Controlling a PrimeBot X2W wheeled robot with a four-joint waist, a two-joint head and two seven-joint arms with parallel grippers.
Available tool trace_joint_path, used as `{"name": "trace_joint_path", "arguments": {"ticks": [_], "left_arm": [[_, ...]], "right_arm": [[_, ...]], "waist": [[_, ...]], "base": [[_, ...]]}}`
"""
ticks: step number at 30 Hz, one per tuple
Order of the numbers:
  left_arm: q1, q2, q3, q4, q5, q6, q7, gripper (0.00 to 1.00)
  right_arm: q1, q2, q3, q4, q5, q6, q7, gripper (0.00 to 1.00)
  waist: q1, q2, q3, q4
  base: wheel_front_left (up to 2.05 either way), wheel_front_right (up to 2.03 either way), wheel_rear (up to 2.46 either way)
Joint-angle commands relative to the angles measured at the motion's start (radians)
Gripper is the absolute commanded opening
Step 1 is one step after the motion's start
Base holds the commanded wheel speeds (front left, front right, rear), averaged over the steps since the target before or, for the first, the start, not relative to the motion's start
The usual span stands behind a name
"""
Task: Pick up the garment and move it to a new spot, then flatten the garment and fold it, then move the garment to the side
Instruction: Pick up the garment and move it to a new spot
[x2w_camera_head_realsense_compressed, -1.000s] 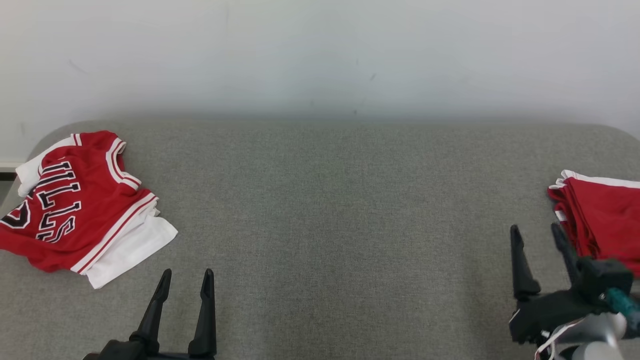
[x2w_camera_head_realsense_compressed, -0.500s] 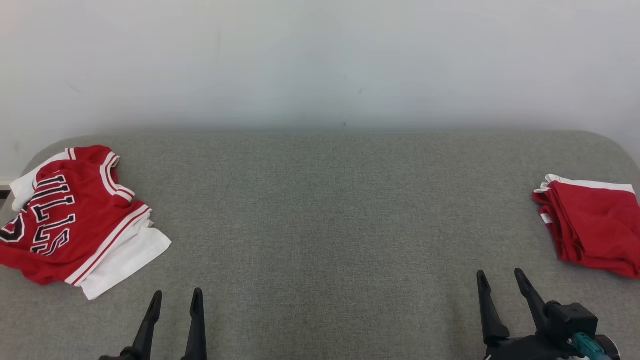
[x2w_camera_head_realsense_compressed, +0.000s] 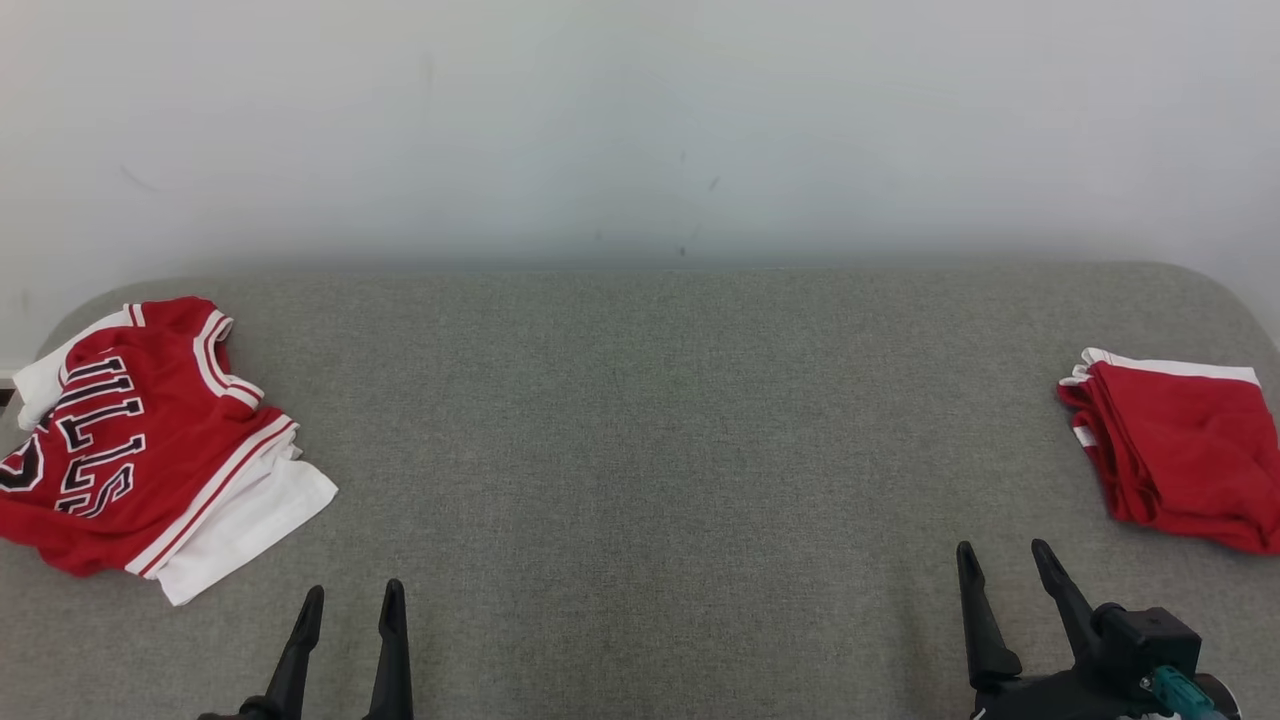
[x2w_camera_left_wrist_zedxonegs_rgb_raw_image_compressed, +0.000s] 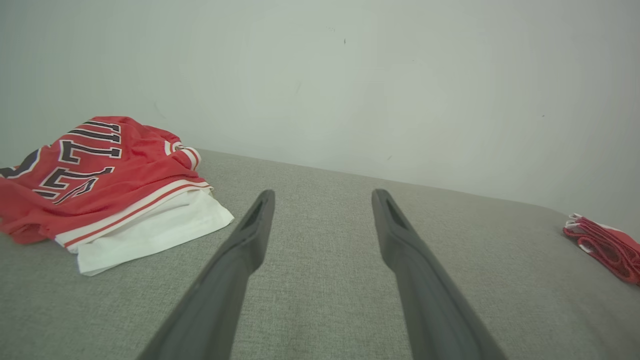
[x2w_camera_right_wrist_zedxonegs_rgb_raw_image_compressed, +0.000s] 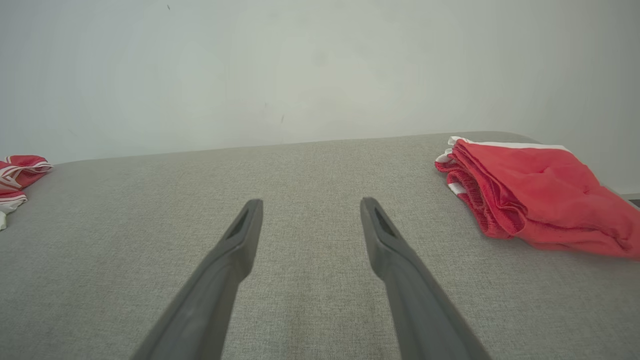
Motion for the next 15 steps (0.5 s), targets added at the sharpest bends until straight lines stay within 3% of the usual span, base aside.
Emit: {"name": "trace_joint_path", "arguments": {"ticks": [1,7,15], "left_arm": [[0.011,-0.003,0.002,-0.002,0.001,-0.001,-0.003,1.0],[0.008,-0.002,-0.004,0.002,0.01,-0.001,-0.003,1.0],[0.021,0.002,-0.003,0.007,0.013,-0.001,-0.003,1.0]], "right_arm": [[-0.004,0.001,-0.002,0.001,0.005,-0.002,-0.007,1.0],[0.004,0.002,-0.006,0.008,0.013,-0.002,-0.011,1.0],[0.015,0.002,0.013,0.013,0.024,-0.002,-0.004,1.0]], "waist": [[0.0,0.0,0.0,0.002],[0.0,0.0,-0.004,0.033],[0.0,0.0,-0.014,0.135]], "base": [[0.0,0.0,0.0],[0.0,0.0,0.0],[0.0,0.0,0.0]]}}
